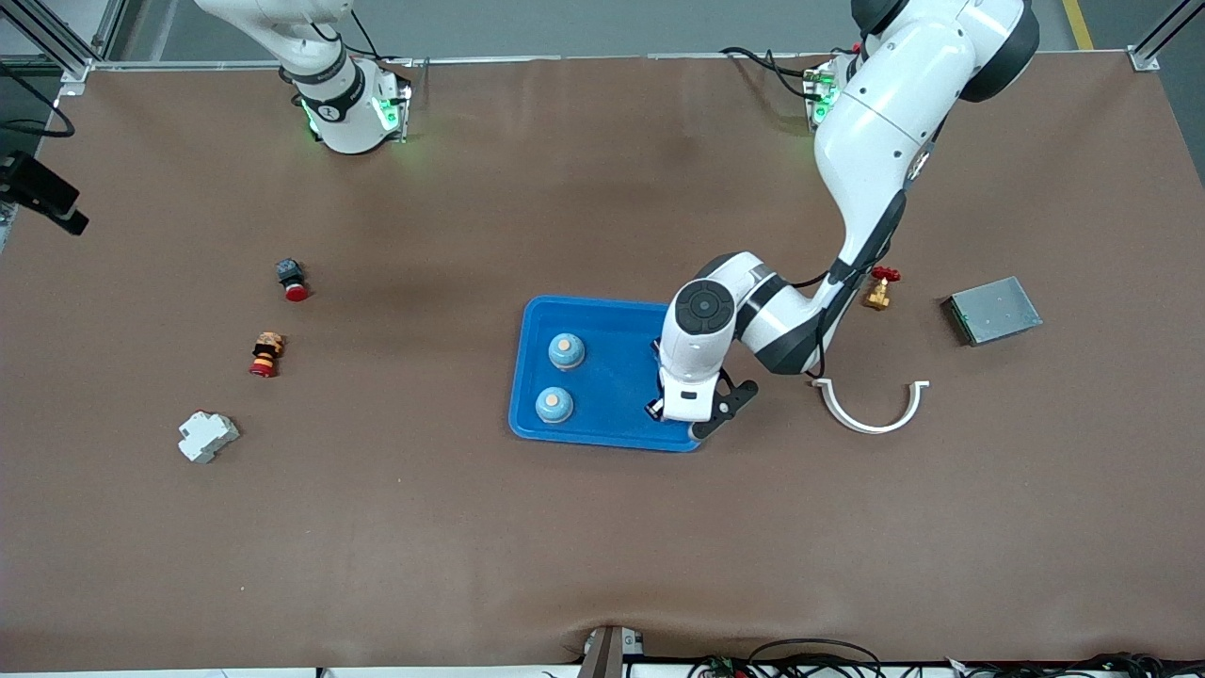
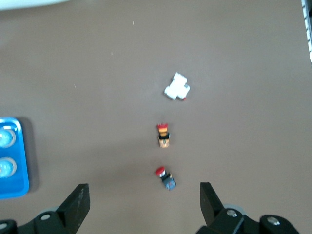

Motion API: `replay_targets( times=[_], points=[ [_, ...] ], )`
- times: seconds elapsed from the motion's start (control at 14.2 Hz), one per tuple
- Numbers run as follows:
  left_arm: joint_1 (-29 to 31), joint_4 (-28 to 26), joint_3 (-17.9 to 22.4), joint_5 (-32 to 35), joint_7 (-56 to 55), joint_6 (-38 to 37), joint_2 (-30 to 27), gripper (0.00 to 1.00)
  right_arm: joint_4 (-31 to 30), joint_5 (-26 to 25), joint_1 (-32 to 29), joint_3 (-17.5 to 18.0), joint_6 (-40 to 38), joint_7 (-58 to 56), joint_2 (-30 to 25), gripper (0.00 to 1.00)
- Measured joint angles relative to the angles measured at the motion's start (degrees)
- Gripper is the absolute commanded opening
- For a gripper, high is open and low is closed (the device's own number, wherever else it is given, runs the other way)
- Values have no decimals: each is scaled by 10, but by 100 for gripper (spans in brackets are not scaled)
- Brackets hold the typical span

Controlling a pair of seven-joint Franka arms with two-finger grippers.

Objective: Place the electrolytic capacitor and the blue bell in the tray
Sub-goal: 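Lower the capacitor into the tray with the left gripper and open it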

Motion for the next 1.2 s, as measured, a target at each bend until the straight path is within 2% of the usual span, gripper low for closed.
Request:
replay_targets(
  times=[0.14, 0.21, 0.28, 0.35, 0.49, 0.77, 0.98, 1.2],
  points=[
    [-1, 0, 0, 0, 0, 5, 1, 0, 1, 1, 0, 0, 6, 2, 1, 100],
    [-1, 0, 0, 0, 0, 7, 1, 12, 2, 1, 0, 1, 6, 2, 1, 100],
    [-1, 0, 0, 0, 0, 7, 1, 28, 2, 2, 0, 1, 6, 2, 1, 100],
    [-1, 0, 0, 0, 0, 8, 1, 68, 2, 2, 0, 2, 7, 3, 1, 100],
    [-1, 0, 1, 0, 0, 8, 1, 100, 2, 2, 0, 2, 7, 3, 2, 100],
    [-1, 3, 2, 5, 3, 15, 1, 100, 2, 2, 0, 1, 7, 3, 19, 100],
    [1, 14, 2, 43, 8, 17, -3, 100, 2, 2, 0, 1, 8, 3, 25, 100],
    [7, 23, 2, 46, 69, -33, -37, 100, 3, 2, 0, 1, 8, 4, 25, 100]
  ],
)
